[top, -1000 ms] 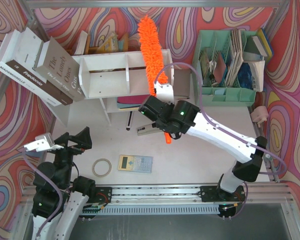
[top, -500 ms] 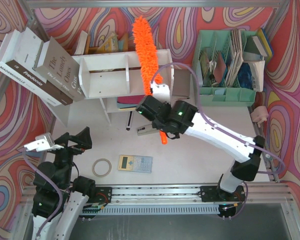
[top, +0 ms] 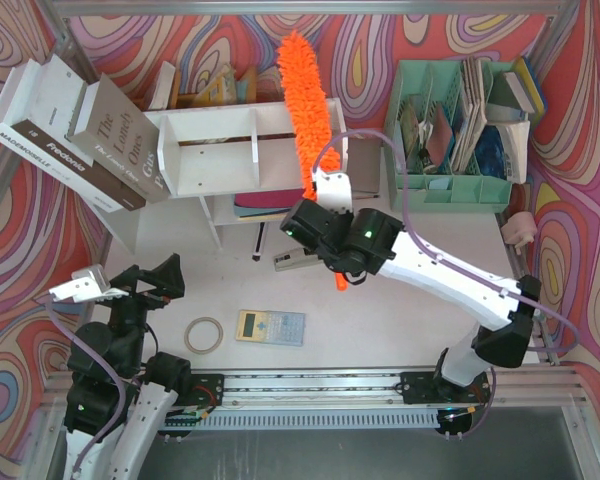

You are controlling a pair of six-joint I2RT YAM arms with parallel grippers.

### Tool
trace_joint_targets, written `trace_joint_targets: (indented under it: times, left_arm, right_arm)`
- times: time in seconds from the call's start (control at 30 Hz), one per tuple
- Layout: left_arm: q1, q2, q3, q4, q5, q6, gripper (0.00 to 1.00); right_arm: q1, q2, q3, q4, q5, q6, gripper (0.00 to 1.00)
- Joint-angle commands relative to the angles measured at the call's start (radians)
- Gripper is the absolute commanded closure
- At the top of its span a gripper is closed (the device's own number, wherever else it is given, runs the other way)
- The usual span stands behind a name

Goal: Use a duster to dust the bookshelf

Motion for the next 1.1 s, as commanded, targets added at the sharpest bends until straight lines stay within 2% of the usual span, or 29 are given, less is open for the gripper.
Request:
trace_joint_targets:
  times: [0.0,0.17,0.37,0.63,0.8,1.07]
  left_arm:
    - [0.005,0.007,-0.004,0.000,-0.009,-0.004,0.02]
    - [0.004,0.009,-0.004,0.005,-0.005,-0.006,0.02]
    - [0.005,0.002,-0.004,0.004,-0.007,-0.007,0.02]
    - [0.004,-0.005,-0.006,0.003,-0.014,-0.010,0.02]
    - [0.004,0.000,-0.006,0.001,-0.013,-0.012,0.02]
    - [0.004,0.019,-0.005,0.000,-0.010,-0.011,0.02]
  right_arm:
    - [-0.038,-0.079,-0.030,-0.037,0.106,0.038,1.00]
    - [-0.046,-0.081,-0.027,-0.039,0.092,0.037,1.00]
    - [-0.046,-0.027,-0.005,0.087,-0.009,-0.064,1.00]
    - [-0.024,0.075,0.093,0.141,-0.077,-0.097,1.00]
    - [-0.021,0.096,0.116,0.127,-0.058,-0.093,1.00]
    - [-0.023,0.016,0.028,0.048,0.062,-0.008,1.00]
